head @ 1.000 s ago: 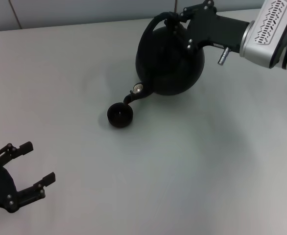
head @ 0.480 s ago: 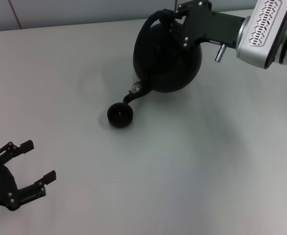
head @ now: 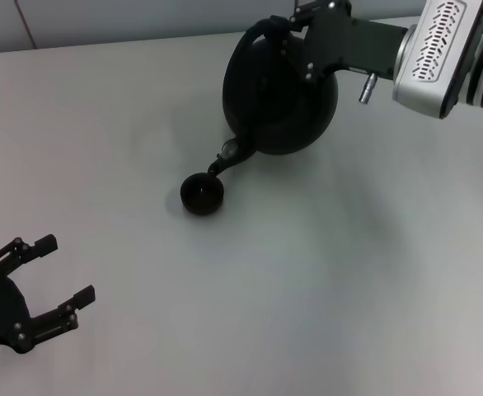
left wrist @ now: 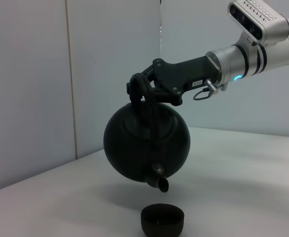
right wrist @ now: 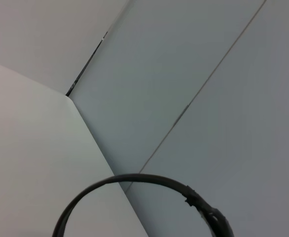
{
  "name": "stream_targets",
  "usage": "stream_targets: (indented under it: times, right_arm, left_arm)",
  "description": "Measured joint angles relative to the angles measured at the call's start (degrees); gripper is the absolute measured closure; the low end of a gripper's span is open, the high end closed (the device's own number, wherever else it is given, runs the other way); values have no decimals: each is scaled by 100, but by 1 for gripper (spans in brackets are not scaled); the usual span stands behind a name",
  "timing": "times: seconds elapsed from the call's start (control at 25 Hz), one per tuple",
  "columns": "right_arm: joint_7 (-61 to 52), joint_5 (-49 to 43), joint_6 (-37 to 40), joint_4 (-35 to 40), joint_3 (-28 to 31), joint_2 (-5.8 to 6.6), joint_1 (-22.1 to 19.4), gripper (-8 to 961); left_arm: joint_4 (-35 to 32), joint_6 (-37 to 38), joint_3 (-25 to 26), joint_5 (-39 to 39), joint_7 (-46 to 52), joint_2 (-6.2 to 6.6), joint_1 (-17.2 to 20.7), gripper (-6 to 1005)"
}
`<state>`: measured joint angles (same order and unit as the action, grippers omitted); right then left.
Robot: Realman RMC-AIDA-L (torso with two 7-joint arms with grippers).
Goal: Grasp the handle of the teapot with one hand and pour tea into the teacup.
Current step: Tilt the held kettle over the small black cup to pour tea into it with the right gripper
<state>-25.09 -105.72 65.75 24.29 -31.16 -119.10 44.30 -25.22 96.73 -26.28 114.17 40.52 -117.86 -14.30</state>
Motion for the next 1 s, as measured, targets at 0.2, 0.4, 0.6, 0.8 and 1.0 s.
stream_targets:
  times: [0.2,0.4,0.6,0.8,1.0]
  right_arm:
    - [10,0,-10,33,-101,-7,0,869]
    - [13,1,-42,56,-169,-8,12,869]
    - [30,0,-87,58,-181,-8,38,870]
    - [31,0,-183,67,-340,-16,62,869]
    - [51,0,-228,67,-402,-30,89,869]
  left_arm:
    - [0,1,0,0,5,0,-15,143]
    - [0,4,21,-3,9,1,-23,143]
    - [0,4,42,-5,9,0,-23,143]
    - [0,5,52,-9,9,0,-20,143]
    - [0,4,54,-10,9,1,-20,143]
